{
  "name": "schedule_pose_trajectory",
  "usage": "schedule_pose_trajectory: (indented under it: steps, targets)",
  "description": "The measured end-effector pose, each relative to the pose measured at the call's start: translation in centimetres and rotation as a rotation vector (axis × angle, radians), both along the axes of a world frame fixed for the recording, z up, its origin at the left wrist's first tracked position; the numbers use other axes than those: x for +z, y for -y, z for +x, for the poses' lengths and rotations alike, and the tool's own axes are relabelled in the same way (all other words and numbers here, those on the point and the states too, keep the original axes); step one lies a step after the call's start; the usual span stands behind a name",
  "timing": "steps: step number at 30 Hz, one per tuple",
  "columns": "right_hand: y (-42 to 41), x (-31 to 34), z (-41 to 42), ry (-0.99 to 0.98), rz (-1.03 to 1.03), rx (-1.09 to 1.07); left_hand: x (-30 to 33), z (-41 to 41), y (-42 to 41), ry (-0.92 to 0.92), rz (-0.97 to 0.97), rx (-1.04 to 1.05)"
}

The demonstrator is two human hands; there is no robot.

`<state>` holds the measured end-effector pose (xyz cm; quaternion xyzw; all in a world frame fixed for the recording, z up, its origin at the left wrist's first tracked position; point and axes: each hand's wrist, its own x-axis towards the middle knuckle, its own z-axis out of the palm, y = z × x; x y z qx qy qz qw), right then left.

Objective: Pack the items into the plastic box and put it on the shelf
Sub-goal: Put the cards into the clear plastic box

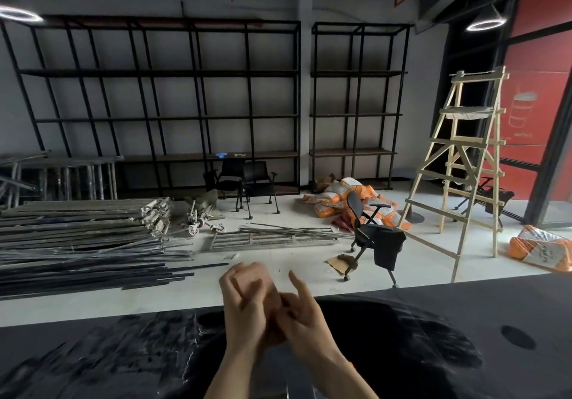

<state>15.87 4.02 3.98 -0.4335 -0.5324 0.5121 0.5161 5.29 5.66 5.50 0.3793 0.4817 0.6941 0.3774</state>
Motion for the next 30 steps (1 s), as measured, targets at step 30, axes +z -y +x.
schedule_pose_trajectory:
  steps: [30]
  targets:
    - [0.4, 1.9, 0.5, -0.219, 0.051, -0.008, 1.8, -0.8, 1.4, -0.513, 0.256, 0.266]
